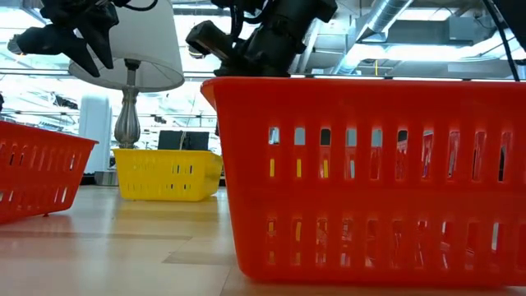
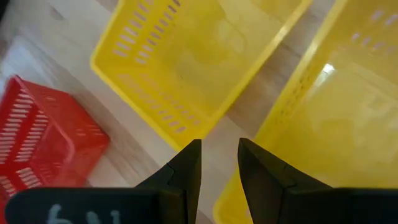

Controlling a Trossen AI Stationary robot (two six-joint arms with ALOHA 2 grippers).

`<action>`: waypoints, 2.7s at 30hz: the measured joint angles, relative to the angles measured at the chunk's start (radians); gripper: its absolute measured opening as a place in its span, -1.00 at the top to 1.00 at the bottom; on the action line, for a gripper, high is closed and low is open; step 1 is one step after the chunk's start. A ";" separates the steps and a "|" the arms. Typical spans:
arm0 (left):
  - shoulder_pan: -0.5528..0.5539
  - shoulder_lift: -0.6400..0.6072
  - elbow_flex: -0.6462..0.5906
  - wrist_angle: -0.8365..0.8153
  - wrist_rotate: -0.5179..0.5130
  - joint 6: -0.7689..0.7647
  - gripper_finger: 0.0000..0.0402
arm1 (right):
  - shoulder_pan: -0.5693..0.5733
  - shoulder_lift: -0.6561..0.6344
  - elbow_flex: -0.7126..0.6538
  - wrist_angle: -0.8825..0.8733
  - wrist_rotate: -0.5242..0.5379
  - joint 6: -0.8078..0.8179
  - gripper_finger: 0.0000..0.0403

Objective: Stack baskets by color
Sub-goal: Stack the left yellow bin on the yellow bin

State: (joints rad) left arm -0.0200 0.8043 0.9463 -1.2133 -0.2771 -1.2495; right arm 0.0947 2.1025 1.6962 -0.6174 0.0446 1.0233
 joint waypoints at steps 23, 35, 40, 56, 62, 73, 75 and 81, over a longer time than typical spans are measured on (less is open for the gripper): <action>0.000 0.000 0.000 0.002 0.001 0.032 0.39 | -0.032 0.024 0.002 -0.010 -0.027 0.024 0.37; 0.000 0.000 0.000 0.011 -0.002 0.032 0.39 | -0.052 0.045 0.002 0.060 -0.067 0.053 -0.06; 0.000 0.000 0.000 0.011 -0.005 0.033 0.39 | -0.059 0.045 0.002 0.076 -0.057 0.066 -0.07; 0.000 0.000 0.000 0.012 -0.015 0.045 0.39 | -0.058 0.098 0.001 0.123 -0.068 0.095 0.30; 0.000 0.000 0.000 0.018 -0.017 0.060 0.39 | -0.058 0.094 0.003 0.128 -0.074 0.100 0.78; 0.000 0.000 0.000 0.018 -0.018 0.055 0.39 | -0.071 0.019 0.001 0.148 -0.107 0.057 0.96; 0.000 0.000 0.000 0.021 -0.021 0.052 0.39 | -0.080 -0.037 0.004 0.120 -0.106 0.046 0.95; 0.000 0.000 0.000 0.077 -0.039 0.035 0.39 | -0.105 -0.200 0.002 -0.137 -0.068 -0.015 0.98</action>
State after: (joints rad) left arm -0.0204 0.8043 0.9463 -1.1360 -0.3159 -1.2143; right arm -0.0105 1.9027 1.6981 -0.7540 -0.0235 1.0082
